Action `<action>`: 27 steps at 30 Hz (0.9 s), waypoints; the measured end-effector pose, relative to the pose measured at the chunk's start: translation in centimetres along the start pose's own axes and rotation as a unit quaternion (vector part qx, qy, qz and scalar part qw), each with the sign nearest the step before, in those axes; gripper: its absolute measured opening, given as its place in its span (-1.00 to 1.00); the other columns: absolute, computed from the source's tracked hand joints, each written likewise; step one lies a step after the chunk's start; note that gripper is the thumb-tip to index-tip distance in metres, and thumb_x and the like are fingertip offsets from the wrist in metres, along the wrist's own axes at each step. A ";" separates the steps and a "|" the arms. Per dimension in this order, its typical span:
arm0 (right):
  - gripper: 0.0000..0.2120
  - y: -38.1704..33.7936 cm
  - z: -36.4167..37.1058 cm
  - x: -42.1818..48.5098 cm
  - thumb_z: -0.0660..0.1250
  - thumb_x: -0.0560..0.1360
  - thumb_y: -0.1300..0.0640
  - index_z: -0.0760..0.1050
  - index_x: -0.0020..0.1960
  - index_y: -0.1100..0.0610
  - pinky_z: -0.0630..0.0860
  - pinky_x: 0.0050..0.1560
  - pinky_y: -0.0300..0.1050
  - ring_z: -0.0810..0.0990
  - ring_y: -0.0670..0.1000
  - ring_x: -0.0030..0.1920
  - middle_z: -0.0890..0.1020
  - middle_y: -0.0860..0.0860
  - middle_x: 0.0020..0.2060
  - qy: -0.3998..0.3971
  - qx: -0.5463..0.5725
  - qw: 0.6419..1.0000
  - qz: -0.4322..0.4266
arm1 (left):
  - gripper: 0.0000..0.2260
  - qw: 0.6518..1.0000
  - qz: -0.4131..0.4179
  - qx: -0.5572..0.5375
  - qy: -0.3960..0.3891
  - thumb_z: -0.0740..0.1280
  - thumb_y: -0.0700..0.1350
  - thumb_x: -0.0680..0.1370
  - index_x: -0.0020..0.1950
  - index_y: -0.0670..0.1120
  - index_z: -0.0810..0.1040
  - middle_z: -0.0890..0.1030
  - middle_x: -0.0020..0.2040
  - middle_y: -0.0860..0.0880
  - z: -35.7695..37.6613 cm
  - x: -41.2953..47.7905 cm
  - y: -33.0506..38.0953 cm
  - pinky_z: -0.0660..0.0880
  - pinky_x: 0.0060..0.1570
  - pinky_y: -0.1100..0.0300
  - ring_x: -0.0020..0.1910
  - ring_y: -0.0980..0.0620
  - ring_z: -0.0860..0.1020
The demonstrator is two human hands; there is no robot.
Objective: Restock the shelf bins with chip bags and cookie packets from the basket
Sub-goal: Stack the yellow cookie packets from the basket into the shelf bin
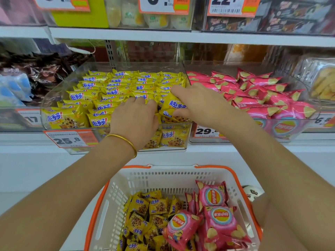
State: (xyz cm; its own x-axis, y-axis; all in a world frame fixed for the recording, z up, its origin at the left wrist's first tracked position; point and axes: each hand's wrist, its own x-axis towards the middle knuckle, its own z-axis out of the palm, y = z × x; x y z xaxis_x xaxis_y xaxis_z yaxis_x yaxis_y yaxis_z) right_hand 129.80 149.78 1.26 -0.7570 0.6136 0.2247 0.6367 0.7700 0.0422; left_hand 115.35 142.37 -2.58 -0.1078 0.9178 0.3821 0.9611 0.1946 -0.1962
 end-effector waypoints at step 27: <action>-0.85 -2.3 8.6 -8.0 0.26 0.49 0.24 0.59 -0.03 0.16 0.39 -0.08 -0.13 0.47 0.02 -0.08 0.64 0.02 -0.17 0.263 0.186 0.947 0.001 | -0.75 0.967 0.194 -0.160 0.034 0.18 -0.24 0.45 0.07 -0.20 0.55 0.56 0.02 -0.16 3.1 -7.9 -1.3 0.49 -0.11 -0.09 -0.03 -0.21 0.51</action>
State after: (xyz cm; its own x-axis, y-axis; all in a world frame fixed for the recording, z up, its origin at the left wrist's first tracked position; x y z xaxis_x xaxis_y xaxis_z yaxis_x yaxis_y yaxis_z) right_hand 133.15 144.59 -9.00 -0.5164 0.5179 0.6820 0.4679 0.8376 -0.2819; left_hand 114.19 135.97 -8.09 0.2830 0.8735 0.3961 0.9566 -0.2868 -0.0510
